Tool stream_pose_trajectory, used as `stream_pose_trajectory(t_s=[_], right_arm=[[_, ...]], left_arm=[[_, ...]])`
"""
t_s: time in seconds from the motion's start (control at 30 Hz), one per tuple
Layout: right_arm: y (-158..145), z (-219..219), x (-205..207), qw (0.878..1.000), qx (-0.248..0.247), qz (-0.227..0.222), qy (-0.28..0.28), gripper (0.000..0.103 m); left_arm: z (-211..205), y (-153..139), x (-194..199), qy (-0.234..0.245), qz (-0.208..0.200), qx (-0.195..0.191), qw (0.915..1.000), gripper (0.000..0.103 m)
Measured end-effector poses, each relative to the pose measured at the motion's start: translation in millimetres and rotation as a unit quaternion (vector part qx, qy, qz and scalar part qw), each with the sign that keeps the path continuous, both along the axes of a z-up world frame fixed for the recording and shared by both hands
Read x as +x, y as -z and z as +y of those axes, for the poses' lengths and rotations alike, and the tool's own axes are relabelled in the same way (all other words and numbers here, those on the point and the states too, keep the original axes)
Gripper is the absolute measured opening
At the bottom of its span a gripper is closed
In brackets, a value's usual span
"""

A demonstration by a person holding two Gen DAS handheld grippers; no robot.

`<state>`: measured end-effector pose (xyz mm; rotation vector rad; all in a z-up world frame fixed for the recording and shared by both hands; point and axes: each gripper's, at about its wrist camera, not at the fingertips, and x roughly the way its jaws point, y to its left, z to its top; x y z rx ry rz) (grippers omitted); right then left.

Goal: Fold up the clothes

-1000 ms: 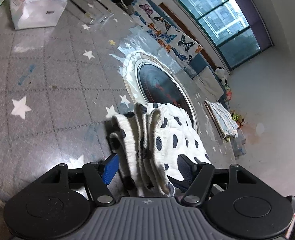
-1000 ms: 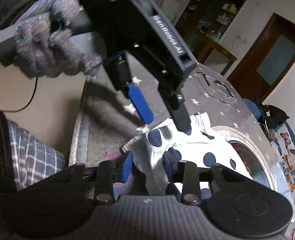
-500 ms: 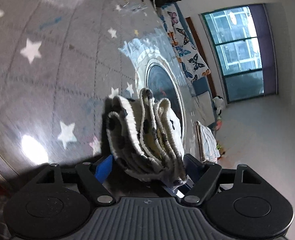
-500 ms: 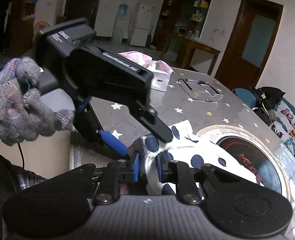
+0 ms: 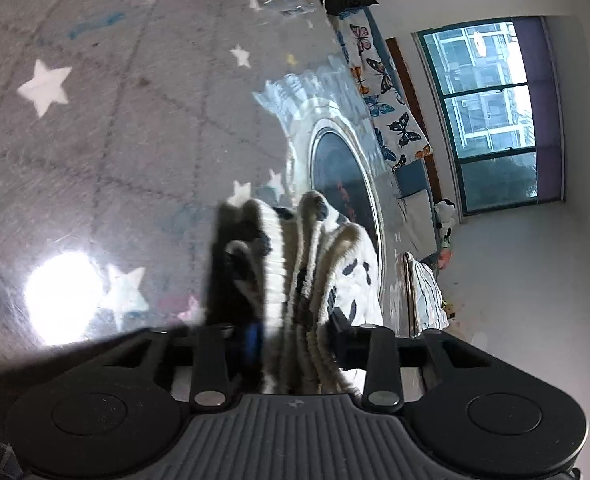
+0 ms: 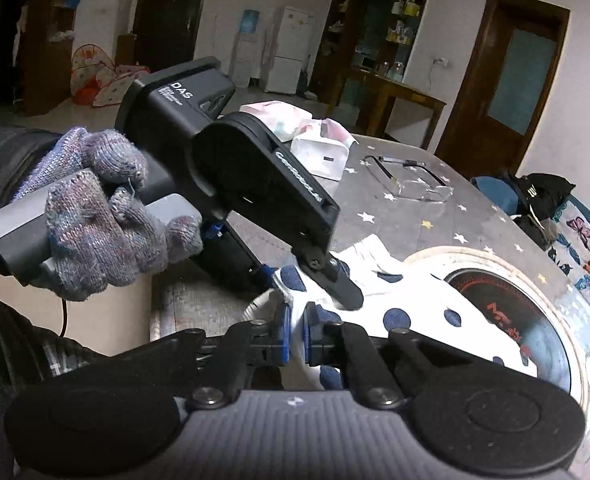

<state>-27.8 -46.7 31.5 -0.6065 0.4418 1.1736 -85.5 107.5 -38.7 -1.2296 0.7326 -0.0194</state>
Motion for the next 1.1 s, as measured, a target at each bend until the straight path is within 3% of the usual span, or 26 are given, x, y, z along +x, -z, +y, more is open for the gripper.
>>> stream_pose_trajectory(t_s=[0.13,0.27,0.47,0.63,0.83,1.0,1.1], right_arm=[[-7.0,-8.9,6.5,1.000,0.011,0.026,0.006,0.015],[-18.8,-24.9,9.1,0.997,0.037,0.065,0.022,0.033],[-29.6,-59.5,31.5,0.988,0.069,0.077,0.119,0.035],[-23.9,-88.4,72.3,0.966,0.084,0.099,0.225,0.035],[4.3,-117.6,128.6,0.925,0.111,0.159,0.327,0.035],[25.5,-128.6,153.4,0.901,0.127,0.209,0.359,0.035],[32.2,-132.4,158.1,0.894,0.132,0.224,0.365,0.035]], left_arm=[[0.9,-0.1,1.8,0.005,-0.001,0.009,1.0000,0.033],[2.4,-0.8,7.2,0.006,-0.003,0.011,0.9999,0.033],[0.1,-5.7,9.8,0.017,-0.012,0.040,0.9990,0.033],[1.4,-7.1,11.2,0.020,-0.013,0.048,0.9986,0.033],[3.4,-10.3,15.6,0.024,-0.013,0.062,0.9977,0.033],[4.8,-11.6,17.2,0.031,-0.012,0.073,0.9968,0.033],[3.9,-13.4,20.2,0.037,-0.013,0.087,0.9955,0.034]])
